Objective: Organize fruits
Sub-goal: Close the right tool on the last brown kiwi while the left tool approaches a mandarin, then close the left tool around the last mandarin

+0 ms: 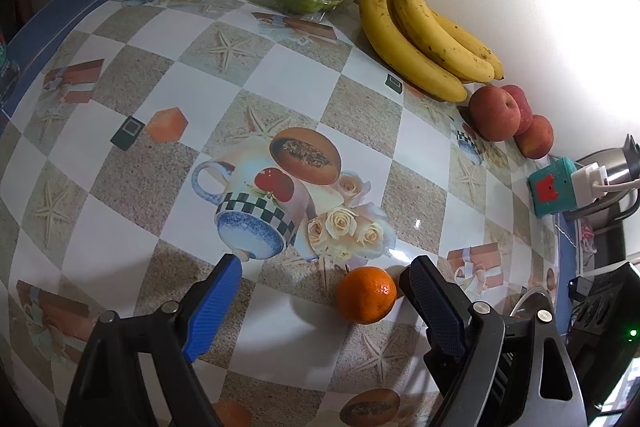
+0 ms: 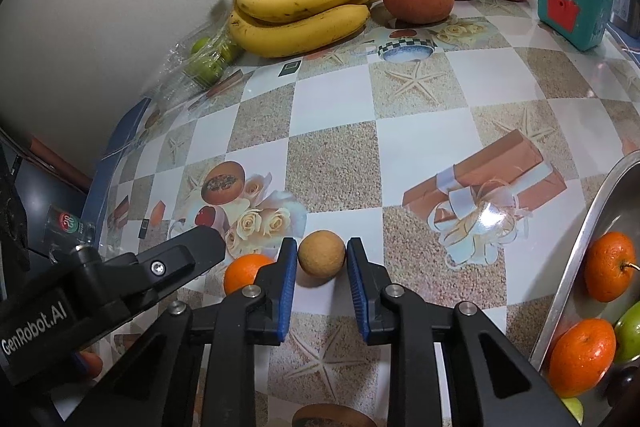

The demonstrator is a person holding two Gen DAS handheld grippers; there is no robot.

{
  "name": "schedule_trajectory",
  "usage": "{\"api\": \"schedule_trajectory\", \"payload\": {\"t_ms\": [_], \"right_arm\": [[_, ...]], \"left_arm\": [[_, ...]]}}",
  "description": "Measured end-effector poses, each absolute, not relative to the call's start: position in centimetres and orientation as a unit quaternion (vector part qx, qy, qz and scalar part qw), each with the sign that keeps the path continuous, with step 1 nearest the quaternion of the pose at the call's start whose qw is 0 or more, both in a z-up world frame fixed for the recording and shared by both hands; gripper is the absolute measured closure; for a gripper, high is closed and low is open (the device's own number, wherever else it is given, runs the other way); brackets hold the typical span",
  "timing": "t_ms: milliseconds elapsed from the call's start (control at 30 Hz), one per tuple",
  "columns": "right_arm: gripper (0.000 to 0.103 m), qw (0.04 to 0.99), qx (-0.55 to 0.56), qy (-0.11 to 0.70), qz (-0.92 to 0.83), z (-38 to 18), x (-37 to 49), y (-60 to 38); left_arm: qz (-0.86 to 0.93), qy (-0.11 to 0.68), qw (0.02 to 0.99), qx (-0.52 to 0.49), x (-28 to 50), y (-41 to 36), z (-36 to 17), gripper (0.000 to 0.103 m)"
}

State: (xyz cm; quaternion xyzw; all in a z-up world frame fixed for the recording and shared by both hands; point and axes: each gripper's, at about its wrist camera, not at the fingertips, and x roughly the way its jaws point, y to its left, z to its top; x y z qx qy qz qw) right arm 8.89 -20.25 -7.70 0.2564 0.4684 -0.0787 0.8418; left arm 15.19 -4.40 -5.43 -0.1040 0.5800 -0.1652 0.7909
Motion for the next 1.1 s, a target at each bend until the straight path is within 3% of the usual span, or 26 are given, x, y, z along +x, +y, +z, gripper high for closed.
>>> {"api": "schedule_trajectory", "payload": {"t_ms": [167,533,667,900,1100], "right_arm": [[0.077,0.841,0.255,0.468,-0.091,-7.3,8.4,-20.9],[0.077,0.836,0.250,0.477,-0.104,-7.5,7.3,-22.6],[0.077,0.837,0.245,0.478,-0.103,-7.3,7.1,-22.7],[0.077,0.839,0.235,0.480,-0.103,-7.2,6.8,-22.6],[0.077,0.838,0.239,0.480,-0.102,-7.1,6.6,-22.7]], "left_arm": [[-0.165,0.580,0.792,-0.101,15.1,-4.7,-5.5,0.017],[-0.183,0.587,0.783,-0.092,14.6,-6.1,-6.1,0.039],[-0.187,0.591,0.780,-0.085,14.4,-6.7,-6.3,0.042],[-0.192,0.593,0.777,-0.084,14.1,-7.2,-6.4,0.064],[-0.191,0.592,0.779,-0.081,14.0,-7.3,-6.3,0.066]]}}
